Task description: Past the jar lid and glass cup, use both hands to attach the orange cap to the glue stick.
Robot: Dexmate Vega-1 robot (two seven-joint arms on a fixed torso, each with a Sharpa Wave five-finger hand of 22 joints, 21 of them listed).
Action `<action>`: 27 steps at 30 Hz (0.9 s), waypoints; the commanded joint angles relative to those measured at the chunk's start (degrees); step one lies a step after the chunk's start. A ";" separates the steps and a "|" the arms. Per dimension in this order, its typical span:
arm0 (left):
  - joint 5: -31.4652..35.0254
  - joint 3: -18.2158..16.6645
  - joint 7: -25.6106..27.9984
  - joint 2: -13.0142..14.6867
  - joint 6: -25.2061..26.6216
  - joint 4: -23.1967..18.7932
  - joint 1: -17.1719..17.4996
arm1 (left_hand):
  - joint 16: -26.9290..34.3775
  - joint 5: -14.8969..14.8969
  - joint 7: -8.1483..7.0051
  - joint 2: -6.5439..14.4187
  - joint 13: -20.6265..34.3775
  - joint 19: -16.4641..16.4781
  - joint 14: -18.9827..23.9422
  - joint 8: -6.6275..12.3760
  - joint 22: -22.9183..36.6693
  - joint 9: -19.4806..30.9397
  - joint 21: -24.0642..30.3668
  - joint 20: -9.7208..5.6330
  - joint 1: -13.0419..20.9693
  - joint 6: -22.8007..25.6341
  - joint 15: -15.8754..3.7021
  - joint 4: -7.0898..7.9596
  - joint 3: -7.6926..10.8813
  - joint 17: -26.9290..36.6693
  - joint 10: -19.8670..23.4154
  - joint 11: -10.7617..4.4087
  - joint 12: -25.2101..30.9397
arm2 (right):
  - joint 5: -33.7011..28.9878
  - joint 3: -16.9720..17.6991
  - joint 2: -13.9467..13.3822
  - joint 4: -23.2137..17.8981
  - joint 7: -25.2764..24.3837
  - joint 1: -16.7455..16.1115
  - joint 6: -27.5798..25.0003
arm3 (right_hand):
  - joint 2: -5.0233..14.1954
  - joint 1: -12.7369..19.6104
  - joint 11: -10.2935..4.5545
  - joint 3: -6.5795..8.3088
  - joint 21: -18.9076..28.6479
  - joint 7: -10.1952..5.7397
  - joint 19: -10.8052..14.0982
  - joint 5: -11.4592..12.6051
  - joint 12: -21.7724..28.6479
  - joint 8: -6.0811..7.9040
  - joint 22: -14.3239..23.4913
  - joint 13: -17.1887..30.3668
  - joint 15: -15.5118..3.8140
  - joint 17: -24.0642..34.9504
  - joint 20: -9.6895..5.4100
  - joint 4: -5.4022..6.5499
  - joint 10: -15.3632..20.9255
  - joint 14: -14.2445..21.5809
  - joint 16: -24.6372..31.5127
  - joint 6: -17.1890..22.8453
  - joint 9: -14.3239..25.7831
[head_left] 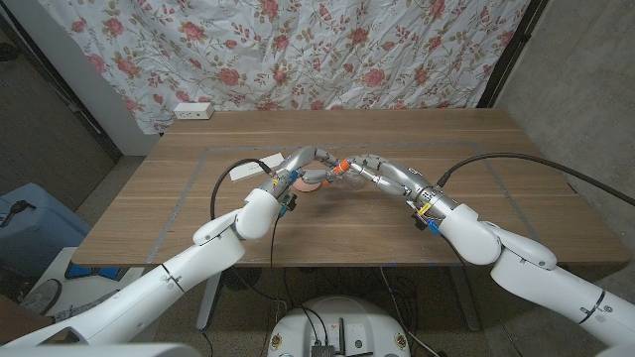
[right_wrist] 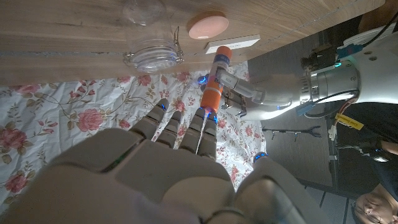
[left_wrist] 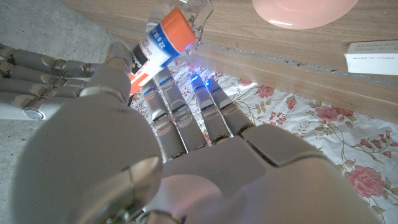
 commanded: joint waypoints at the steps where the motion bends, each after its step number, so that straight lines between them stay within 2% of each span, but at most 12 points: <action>1: 0.02 -0.34 -0.15 0.53 0.28 -0.48 0.34 | -0.03 0.21 2.14 3.14 0.17 -0.08 0.36 0.39 0.21 0.34 -0.03 0.06 1.73 3.69 -8.38 2.09 2.00 0.21 2.29 -2.92 -0.15 | 0.17 1.42 -0.03 -0.21 -1.75 -1.03 -0.21 | 2.81 -0.60 -0.03 0.64 0.35 -0.04 0.64 0.34 -0.20 -0.29 0.24 0.09 -1.07 0.09 -0.04 -0.01 -0.29 0.61 0.16 -0.34 0.10; 9: -0.03 -0.62 -0.28 1.09 -0.24 -0.69 0.56 | -0.06 0.21 2.15 2.87 0.18 -0.07 0.30 0.36 0.21 0.34 -0.03 0.00 1.66 3.66 -8.39 2.01 1.79 0.24 2.17 -2.95 -0.21 | 0.81 2.53 -0.42 -0.17 -2.41 -1.79 0.91 | 2.75 -0.60 -0.07 0.87 0.54 -0.09 1.22 0.39 -0.18 -0.29 0.24 0.10 -1.27 -0.02 -0.01 -0.13 -0.24 1.19 0.33 -0.24 0.10; 22: -0.72 -1.79 -1.96 2.82 1.11 -2.24 0.95 | -0.13 0.19 1.69 2.31 0.17 -0.23 0.19 0.14 0.22 0.35 -0.11 0.14 1.36 3.18 -8.28 2.01 1.32 0.26 1.43 -2.97 -0.44 | 3.12 4.00 0.80 1.66 -3.50 -1.81 1.99 | 2.21 -0.48 0.31 1.10 0.82 0.05 2.23 0.39 -0.08 -0.30 0.23 0.12 -1.02 -0.31 0.34 -0.52 0.05 1.87 0.42 -0.11 0.11; 27: -0.67 -2.09 -2.81 3.71 1.95 -3.03 1.00 | -0.25 0.22 1.54 2.19 0.17 -0.29 0.04 -0.03 0.23 0.37 -0.13 0.16 1.10 2.73 -8.19 2.12 1.24 0.21 1.02 -2.96 -0.55 | 3.22 4.41 1.07 2.11 -3.81 -1.57 1.34 | 1.76 -0.11 0.65 1.28 0.93 0.24 2.80 0.37 0.01 -0.19 0.23 0.13 -1.00 -0.52 0.43 -1.03 0.35 2.37 0.49 0.24 0.11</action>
